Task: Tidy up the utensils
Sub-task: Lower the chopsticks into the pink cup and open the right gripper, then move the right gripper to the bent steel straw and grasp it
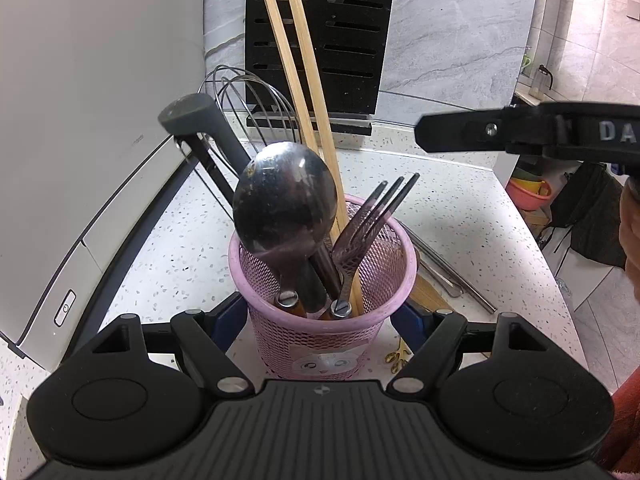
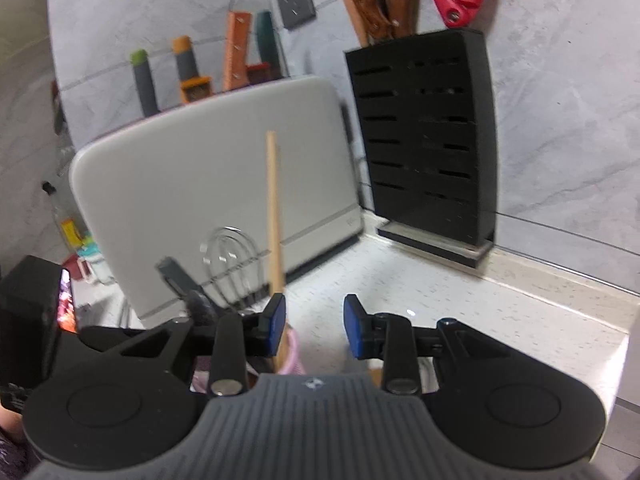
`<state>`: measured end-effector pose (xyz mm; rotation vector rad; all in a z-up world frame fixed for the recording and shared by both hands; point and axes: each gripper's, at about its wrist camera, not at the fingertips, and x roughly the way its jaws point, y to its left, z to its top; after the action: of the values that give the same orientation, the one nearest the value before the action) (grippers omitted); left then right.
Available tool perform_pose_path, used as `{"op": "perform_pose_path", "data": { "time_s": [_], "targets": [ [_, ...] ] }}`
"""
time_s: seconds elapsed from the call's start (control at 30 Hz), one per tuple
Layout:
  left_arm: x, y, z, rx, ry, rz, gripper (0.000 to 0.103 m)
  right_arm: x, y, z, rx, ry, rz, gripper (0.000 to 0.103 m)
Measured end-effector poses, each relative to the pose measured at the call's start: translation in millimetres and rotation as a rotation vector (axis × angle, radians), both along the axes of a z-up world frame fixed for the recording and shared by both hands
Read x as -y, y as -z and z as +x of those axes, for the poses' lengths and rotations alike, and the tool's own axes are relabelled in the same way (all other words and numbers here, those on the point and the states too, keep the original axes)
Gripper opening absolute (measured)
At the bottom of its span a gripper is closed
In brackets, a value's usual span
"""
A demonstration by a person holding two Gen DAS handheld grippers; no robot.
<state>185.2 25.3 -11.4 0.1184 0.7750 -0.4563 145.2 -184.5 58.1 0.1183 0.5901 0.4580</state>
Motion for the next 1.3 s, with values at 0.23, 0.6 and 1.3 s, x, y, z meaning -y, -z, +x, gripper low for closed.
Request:
{"op": "perform_pose_path", "data": {
  "time_s": [0.23, 0.6, 1.3],
  "targets": [
    [-3, 1, -2, 0.007, 0.005, -0.002, 0.090, 3, 21, 28, -0.193, 0.025, -0.133, 0.030],
    [-6, 1, -1, 0.012, 0.015, -0.004, 0.090, 17, 65, 69, -0.364, 0.099, -0.151, 0.016],
    [-4, 0, -1, 0.009, 0.012, -0.002, 0.090, -7, 91, 107, -0.414, 0.140, -0.386, 0.011]
  ]
}}
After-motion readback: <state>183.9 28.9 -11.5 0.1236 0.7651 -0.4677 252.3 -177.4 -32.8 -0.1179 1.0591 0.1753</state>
